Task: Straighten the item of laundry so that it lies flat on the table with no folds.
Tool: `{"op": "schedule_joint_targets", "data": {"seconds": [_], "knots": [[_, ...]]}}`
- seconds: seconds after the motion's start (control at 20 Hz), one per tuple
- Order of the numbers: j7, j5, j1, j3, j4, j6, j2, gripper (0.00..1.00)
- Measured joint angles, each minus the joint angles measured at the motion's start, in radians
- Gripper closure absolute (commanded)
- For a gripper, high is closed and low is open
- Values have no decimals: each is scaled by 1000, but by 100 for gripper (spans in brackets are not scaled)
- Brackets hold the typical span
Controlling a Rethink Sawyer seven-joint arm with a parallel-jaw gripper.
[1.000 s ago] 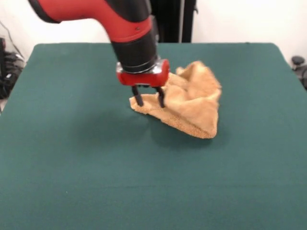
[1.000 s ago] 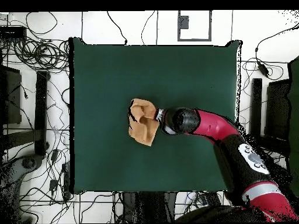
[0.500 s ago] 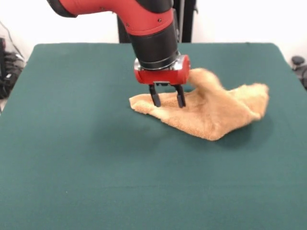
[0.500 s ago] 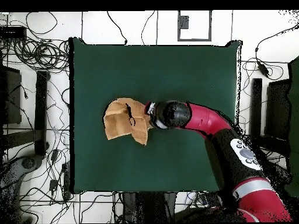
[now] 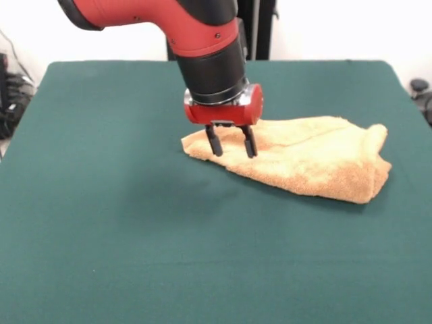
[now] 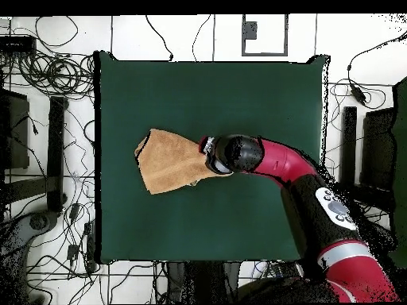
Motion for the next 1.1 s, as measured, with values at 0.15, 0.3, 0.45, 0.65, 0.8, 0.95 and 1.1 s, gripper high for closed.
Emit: {"op": "schedule_joint_targets", "data": {"seconds": [0.15, 0.3, 0.45, 0.65, 0.8, 0.95, 1.1], "knots": [[0, 0, -6, 0, -7, -7, 7, 0], [0, 0, -15, 0, -17, -22, 24, 0], [0, 0, -23, 0, -20, -33, 38, 0], [0, 1, -34, 0, -20, -36, 58, 0], [0, 4, -49, 0, -20, -36, 81, 0], [0, 10, -66, 1, -20, -36, 99, 0], [0, 19, -84, 5, -21, -36, 115, 0]]}}
